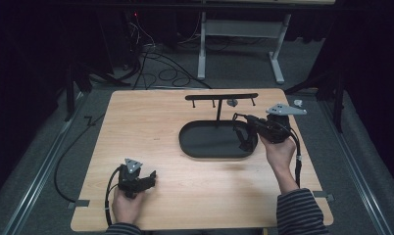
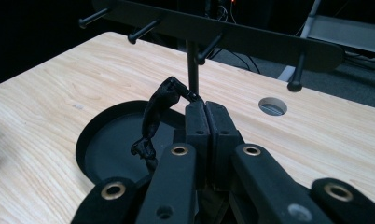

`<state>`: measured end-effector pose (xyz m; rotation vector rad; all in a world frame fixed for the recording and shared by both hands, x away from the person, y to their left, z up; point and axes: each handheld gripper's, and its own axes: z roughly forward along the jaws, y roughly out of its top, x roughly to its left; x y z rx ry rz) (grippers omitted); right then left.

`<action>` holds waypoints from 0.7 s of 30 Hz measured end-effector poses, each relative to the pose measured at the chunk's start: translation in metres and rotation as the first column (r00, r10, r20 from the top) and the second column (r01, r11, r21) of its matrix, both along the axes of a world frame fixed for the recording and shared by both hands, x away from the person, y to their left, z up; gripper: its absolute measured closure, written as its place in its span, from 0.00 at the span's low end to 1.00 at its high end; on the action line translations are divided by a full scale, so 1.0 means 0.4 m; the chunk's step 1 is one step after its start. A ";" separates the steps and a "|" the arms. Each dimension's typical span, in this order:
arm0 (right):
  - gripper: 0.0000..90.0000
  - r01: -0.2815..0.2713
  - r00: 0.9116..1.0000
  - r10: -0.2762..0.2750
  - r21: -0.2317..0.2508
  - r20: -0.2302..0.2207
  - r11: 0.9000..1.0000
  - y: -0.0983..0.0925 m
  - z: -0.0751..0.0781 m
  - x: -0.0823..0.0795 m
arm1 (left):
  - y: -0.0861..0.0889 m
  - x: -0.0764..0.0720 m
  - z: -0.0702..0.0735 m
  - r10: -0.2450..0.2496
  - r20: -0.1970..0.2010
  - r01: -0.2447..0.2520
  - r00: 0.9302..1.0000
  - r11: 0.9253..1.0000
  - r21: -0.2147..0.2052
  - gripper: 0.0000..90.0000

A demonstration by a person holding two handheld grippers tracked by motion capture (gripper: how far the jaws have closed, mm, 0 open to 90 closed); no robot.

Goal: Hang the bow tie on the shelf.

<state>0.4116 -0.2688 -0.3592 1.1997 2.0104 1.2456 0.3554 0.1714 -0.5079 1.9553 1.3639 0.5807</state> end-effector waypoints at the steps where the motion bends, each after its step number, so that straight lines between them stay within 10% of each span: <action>1: 1.00 0.002 1.000 -0.002 0.001 -0.002 1.000 0.000 0.001 0.002 | 0.000 0.000 0.000 0.000 0.000 0.000 1.000 1.000 0.000 0.26; 21: 1.00 0.016 1.000 -0.016 0.008 0.013 1.000 0.021 0.033 0.055 | 0.000 0.000 0.000 -0.001 0.000 0.001 1.000 1.000 0.001 0.26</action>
